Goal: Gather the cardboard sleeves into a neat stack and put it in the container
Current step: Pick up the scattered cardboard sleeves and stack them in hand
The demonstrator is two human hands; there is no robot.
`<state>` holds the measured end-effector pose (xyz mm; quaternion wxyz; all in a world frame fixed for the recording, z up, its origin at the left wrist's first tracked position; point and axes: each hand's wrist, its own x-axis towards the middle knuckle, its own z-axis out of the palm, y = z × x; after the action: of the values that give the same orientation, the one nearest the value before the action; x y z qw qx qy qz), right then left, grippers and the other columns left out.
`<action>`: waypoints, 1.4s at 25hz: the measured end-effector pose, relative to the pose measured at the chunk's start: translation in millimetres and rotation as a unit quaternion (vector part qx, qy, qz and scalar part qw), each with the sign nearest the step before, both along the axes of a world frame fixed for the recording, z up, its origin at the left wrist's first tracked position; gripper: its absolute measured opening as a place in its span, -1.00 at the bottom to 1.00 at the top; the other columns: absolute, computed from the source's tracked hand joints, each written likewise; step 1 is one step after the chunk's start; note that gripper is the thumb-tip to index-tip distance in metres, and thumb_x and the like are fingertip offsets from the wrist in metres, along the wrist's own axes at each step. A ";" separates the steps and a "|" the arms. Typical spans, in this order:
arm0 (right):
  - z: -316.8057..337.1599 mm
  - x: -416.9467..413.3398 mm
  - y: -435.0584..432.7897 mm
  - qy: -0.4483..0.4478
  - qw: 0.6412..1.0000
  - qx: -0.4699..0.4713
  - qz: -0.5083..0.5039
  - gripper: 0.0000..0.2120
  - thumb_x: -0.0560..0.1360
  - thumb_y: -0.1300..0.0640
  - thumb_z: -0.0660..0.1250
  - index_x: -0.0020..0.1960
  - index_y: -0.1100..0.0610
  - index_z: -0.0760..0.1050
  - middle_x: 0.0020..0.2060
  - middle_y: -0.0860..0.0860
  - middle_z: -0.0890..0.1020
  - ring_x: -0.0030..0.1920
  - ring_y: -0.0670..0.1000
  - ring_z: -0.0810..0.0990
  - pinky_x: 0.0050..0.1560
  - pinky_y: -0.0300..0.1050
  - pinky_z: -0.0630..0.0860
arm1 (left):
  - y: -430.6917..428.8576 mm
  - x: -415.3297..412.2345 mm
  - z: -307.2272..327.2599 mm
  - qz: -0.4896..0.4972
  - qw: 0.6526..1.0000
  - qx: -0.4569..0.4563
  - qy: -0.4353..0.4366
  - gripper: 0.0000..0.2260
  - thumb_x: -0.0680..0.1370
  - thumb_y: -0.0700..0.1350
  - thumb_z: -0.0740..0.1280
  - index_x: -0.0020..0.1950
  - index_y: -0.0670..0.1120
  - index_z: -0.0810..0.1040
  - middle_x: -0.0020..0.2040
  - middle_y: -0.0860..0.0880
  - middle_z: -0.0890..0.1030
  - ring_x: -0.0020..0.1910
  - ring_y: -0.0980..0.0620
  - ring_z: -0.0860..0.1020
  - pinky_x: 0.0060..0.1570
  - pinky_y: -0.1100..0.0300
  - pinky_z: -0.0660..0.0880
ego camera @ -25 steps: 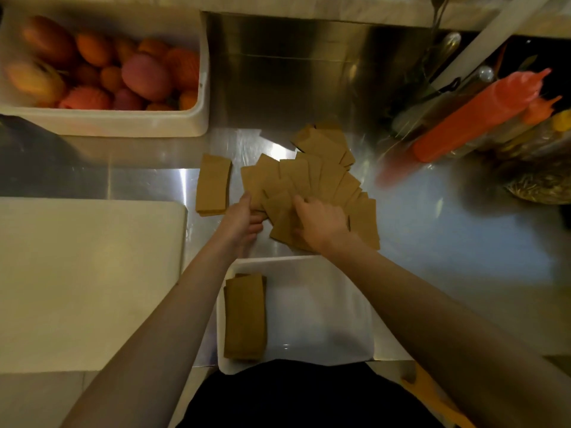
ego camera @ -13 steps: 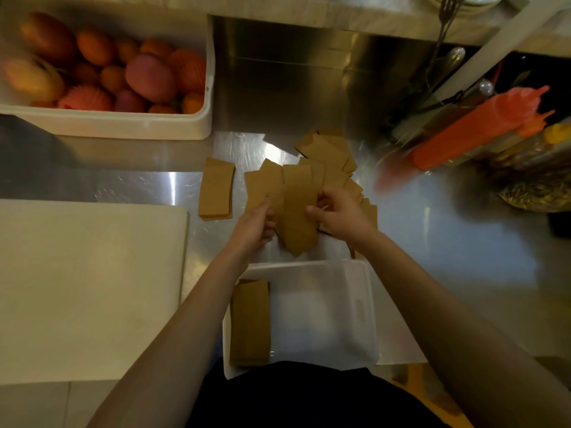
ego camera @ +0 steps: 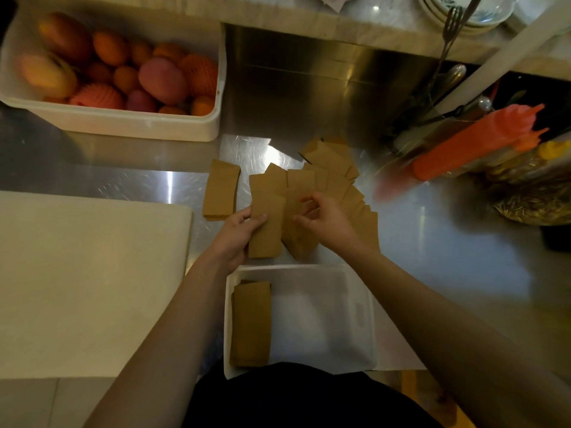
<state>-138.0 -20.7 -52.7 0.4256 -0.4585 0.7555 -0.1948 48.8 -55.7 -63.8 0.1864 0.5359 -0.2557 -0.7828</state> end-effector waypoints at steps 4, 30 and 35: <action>-15.5 0.0 2.4 0.232 0.948 -0.006 0.219 -0.46 0.45 0.00 0.40 0.38 0.01 0.31 0.21 0.09 0.38 0.04 0.08 0.53 -0.09 -0.03 0.58 | -1.4 6.4 -4.9 0.046 0.997 0.029 0.059 -0.67 0.67 -0.23 0.15 0.42 -0.05 0.42 0.13 -0.23 0.63 0.08 -0.15 0.61 0.09 -0.11 0.57; 4.7 -8.3 -52.7 0.282 0.882 0.075 0.370 -0.36 0.46 0.13 0.42 0.44 0.09 0.20 0.17 0.13 0.51 0.07 0.12 0.55 -0.12 -0.10 0.48 | -6.0 4.0 -12.6 0.104 0.986 0.103 0.085 -0.72 0.63 -0.16 0.20 0.31 0.06 0.47 -0.18 -0.18 0.57 -0.24 -0.10 0.57 -0.18 0.00 0.54; -3.4 -10.1 -42.9 0.314 0.890 0.034 0.329 -0.55 0.40 0.12 0.45 0.18 0.10 0.32 0.11 0.11 0.42 0.02 0.10 0.47 -0.18 -0.09 0.49 | -4.9 6.3 -12.9 0.106 0.987 0.089 0.077 -0.70 0.63 -0.16 0.21 0.35 0.03 0.46 -0.15 -0.20 0.59 -0.22 -0.11 0.58 -0.18 -0.01 0.55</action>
<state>-148.2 -63.6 -56.1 0.2215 -0.7036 0.6614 0.1361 55.1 -60.6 -76.7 0.2395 0.5127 -0.1118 -0.8169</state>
